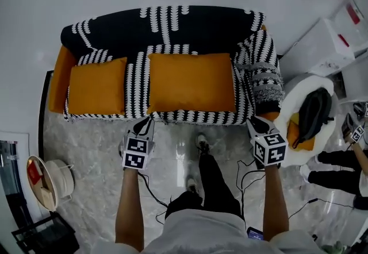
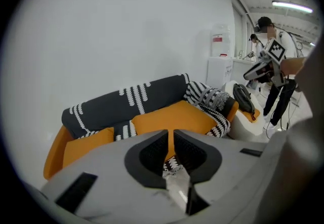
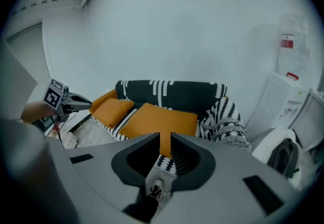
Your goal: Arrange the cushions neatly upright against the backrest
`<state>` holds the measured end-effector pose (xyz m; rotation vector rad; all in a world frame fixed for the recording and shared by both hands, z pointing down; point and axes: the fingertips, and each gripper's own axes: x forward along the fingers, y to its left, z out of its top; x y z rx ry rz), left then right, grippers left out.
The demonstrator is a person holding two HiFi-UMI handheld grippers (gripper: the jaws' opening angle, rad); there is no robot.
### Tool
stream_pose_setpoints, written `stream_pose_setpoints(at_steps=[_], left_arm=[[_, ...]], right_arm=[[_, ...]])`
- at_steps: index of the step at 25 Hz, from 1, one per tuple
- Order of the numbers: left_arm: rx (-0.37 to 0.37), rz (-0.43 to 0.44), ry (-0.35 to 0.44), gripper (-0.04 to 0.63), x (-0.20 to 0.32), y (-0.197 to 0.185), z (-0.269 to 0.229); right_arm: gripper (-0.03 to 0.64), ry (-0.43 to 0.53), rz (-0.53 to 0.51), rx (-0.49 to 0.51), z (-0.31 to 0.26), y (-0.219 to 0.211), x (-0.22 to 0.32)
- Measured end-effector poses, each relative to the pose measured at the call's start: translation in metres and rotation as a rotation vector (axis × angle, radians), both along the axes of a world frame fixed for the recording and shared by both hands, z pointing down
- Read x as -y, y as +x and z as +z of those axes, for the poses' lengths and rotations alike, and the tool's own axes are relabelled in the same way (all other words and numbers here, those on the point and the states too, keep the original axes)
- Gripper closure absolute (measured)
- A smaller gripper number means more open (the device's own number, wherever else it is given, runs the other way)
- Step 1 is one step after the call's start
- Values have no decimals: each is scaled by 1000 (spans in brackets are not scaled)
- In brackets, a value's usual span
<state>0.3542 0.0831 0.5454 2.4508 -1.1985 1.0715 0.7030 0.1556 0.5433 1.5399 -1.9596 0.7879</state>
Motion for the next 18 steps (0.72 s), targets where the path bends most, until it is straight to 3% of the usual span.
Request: stream_pose_setpoints(at_steps=[5,10,14,18], left_arm=[[17,-33,-107,506,29,-4,62],[62,-56,-186,491,53,-33,120],[105,-92,-219,486,73,-53,173],[132,-96,-202,485,87,-56,216]], right_arm=[[563,-95,-4,-41,67,20,27],[563,-173,-18,-62,127,18,51],[552,-214,-29,-76,183,18,72],[543,-247,-33,-102,239,28,82]])
